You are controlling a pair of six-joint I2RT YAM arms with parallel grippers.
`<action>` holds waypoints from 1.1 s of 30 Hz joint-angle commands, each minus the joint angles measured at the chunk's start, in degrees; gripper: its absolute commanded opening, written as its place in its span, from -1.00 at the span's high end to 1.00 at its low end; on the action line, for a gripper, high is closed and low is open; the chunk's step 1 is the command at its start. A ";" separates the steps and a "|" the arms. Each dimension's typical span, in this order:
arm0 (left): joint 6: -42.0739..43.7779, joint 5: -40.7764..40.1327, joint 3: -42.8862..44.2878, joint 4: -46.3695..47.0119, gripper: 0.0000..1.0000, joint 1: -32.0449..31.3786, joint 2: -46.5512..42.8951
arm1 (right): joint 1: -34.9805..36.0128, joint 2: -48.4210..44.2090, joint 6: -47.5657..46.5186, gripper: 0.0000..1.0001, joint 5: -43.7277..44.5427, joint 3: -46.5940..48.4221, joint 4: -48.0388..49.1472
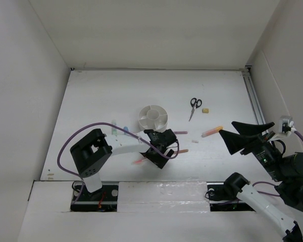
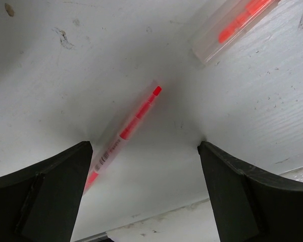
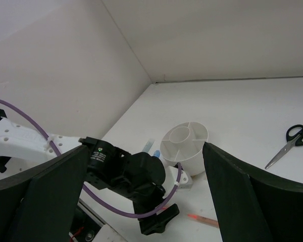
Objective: Sort the stationery into containers
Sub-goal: Pick up the pen from the center of the board.
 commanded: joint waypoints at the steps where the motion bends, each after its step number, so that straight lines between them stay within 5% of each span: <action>1: -1.80 -2.80 0.26 -4.27 -0.70 -0.60 -1.15 | -0.32 -0.55 0.28 -1.00 -1.72 0.56 3.42; 12: -5.58 -2.80 0.79 -7.70 -0.74 -0.60 -4.68 | -0.32 -0.54 1.85 -1.00 -2.78 0.56 3.95; 33: -2.86 -2.37 0.27 -4.19 -0.82 0.54 2.44 | -0.32 -1.60 0.81 -1.00 -1.55 1.09 2.90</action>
